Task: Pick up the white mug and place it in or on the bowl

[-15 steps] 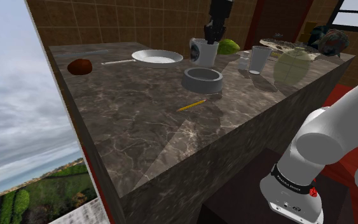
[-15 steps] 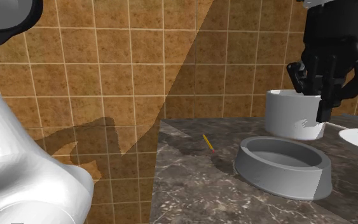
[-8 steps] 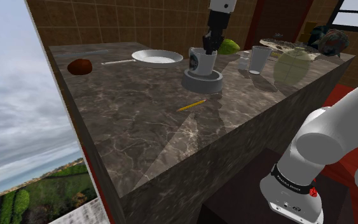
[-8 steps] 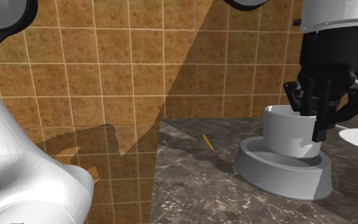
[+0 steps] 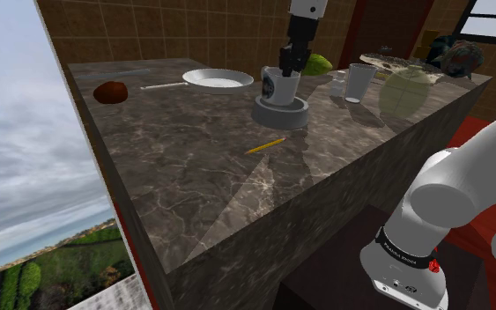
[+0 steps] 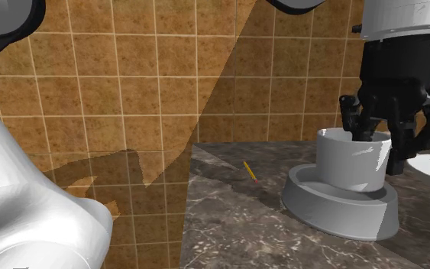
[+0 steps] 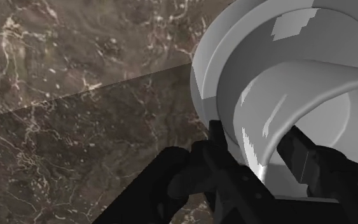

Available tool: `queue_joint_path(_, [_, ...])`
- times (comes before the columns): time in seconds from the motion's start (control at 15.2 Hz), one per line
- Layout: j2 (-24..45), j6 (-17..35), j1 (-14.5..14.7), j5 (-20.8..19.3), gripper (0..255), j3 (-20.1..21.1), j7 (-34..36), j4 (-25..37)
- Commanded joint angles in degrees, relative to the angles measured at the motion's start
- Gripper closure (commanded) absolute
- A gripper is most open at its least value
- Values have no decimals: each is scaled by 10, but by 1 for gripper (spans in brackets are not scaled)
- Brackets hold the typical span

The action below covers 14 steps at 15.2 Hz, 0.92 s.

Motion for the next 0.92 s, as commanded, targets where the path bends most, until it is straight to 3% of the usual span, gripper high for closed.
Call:
queue_joint_path(0.0, [0,0,0,0,0,0,0,0])
queue_joint_path(0.26, [0,0,0,0,0,0,0,0])
queue_joint_path(0.53, [13,-73,-1,-1,0,-3,1,86])
queue_joint_path(0.86, [13,-73,-1,-1,0,-3,1,86])
